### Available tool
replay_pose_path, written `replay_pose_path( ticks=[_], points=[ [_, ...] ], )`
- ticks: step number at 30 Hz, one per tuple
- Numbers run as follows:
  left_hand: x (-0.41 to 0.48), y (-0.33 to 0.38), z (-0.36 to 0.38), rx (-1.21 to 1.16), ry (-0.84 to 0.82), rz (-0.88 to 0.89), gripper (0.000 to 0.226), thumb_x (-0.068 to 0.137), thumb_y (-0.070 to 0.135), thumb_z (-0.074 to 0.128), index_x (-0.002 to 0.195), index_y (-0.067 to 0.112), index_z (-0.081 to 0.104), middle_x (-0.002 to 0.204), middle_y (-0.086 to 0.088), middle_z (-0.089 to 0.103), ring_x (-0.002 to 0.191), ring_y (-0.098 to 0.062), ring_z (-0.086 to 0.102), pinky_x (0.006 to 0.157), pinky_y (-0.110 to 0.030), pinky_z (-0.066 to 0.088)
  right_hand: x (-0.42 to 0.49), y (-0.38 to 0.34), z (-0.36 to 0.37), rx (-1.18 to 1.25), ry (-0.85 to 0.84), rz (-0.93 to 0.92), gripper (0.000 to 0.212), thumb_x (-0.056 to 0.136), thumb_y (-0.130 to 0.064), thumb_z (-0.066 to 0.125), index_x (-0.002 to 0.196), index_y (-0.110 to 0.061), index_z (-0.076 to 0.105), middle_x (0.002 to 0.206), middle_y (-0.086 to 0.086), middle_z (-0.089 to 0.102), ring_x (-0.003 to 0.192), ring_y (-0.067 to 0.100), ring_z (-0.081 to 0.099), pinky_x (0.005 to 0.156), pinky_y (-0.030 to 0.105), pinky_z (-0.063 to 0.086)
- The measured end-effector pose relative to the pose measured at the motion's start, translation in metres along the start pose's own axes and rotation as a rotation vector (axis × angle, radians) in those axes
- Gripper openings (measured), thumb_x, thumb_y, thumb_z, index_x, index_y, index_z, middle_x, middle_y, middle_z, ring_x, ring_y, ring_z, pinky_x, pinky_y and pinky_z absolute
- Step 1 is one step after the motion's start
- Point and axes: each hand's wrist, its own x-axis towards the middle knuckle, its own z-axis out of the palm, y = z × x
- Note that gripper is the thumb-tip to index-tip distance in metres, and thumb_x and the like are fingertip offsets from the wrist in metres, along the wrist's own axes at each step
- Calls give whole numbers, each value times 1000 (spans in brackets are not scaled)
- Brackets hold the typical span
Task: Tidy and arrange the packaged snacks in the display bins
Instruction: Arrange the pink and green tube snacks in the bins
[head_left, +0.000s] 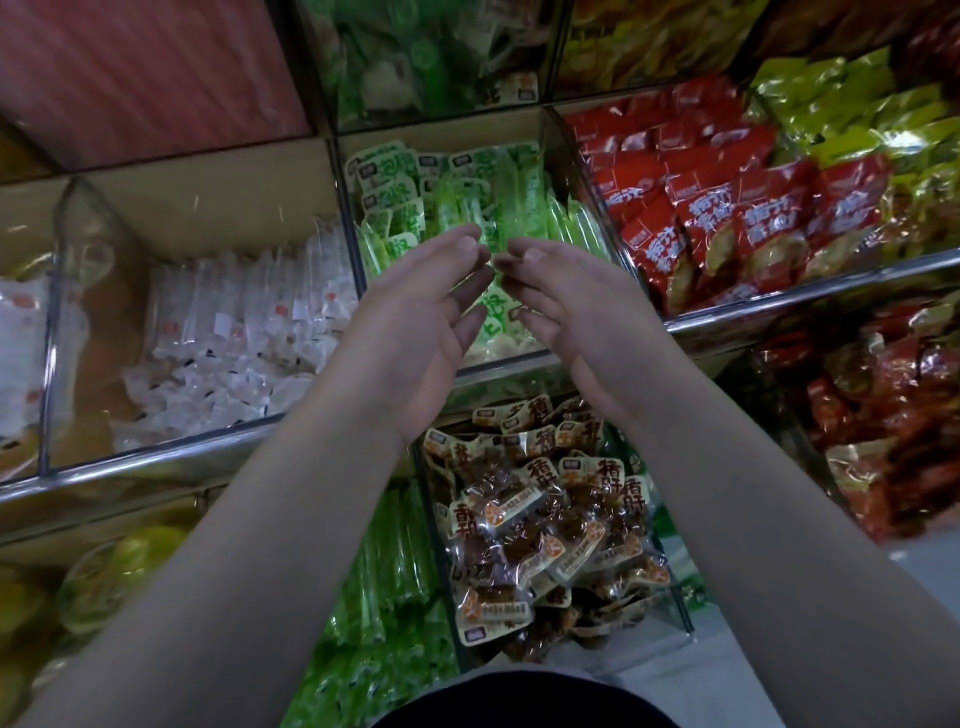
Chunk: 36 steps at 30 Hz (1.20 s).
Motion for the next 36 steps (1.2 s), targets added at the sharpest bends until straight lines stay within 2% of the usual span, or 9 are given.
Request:
replay_pose_path(
  ticks=[14, 19, 23, 26, 29, 30, 32, 33, 36],
  points=[
    [51, -19, 22, 4, 73, -70, 48, 99, 19, 51, 145, 11, 39, 152, -9, 39, 140, -20, 37, 117, -35, 28, 49, 0, -42, -145, 92, 59, 12, 95, -33, 55, 104, -37, 62, 132, -10, 56, 124, 11, 49, 110, 39, 35],
    [79, -23, 32, 93, 70, -106, 55, 101, 22, 48, 151, 12, 28, 157, -8, 29, 145, -19, 28, 120, -36, 21, 72, 4, -41, -217, 70, 127, 46, 97, -29, 53, 142, -23, 45, 146, -4, 46, 131, 13, 43, 103, 30, 31],
    [100, -29, 37, 151, 92, -154, 56, 101, 27, 45, 152, 15, 25, 160, -3, 22, 147, -18, 20, 121, -37, 14, 85, 6, -38, -332, 76, 96, 52, 99, -27, 51, 149, -17, 37, 152, -1, 39, 135, 12, 38, 98, 24, 30],
    [110, -31, 39, 149, 75, -221, 50, 102, 32, 44, 149, 20, 32, 149, -3, 41, 134, -17, 40, 104, -33, 36, 93, 5, -36, -388, 70, 81, 52, 100, -26, 49, 149, -15, 36, 153, 2, 38, 137, 14, 37, 98, 24, 29],
    [113, -26, 40, 126, 11, -327, 40, 102, 37, 43, 136, 18, 51, 114, -16, 69, 100, -23, 69, 74, -31, 55, 102, 2, -32, -519, 57, 94, 45, 101, -24, 44, 144, -9, 41, 149, 7, 43, 136, 21, 40, 102, 28, 32],
    [113, -23, 40, 122, 15, -335, 38, 102, 36, 43, 131, 15, 54, 106, -15, 72, 92, -23, 72, 71, -31, 57, 105, 2, -30, -540, 73, 103, 37, 101, -23, 44, 135, -9, 50, 139, 8, 52, 129, 22, 46, 99, 28, 37],
    [114, -20, 38, 138, 59, -315, 34, 102, 33, 43, 123, 11, 58, 100, -13, 72, 86, -23, 72, 74, -31, 56, 109, 1, -26, -584, 106, 116, 17, 101, -23, 44, 106, -17, 59, 102, -1, 59, 101, 19, 54, 76, 21, 41],
    [113, -19, 37, 157, 77, -304, 34, 102, 31, 44, 123, 9, 58, 103, -13, 70, 90, -24, 70, 80, -33, 54, 108, 0, -23, -608, 98, 117, 19, 102, -24, 44, 108, -14, 59, 100, -2, 57, 97, 17, 53, 74, 21, 40],
    [108, -15, 36, 206, 87, -324, 31, 102, 28, 43, 116, 3, 55, 110, -18, 64, 98, -27, 63, 90, -39, 49, 106, 2, -18, -685, 55, 135, 52, 104, -29, 43, 148, -4, 32, 150, 9, 40, 137, 24, 39, 106, 31, 34]
  ],
)
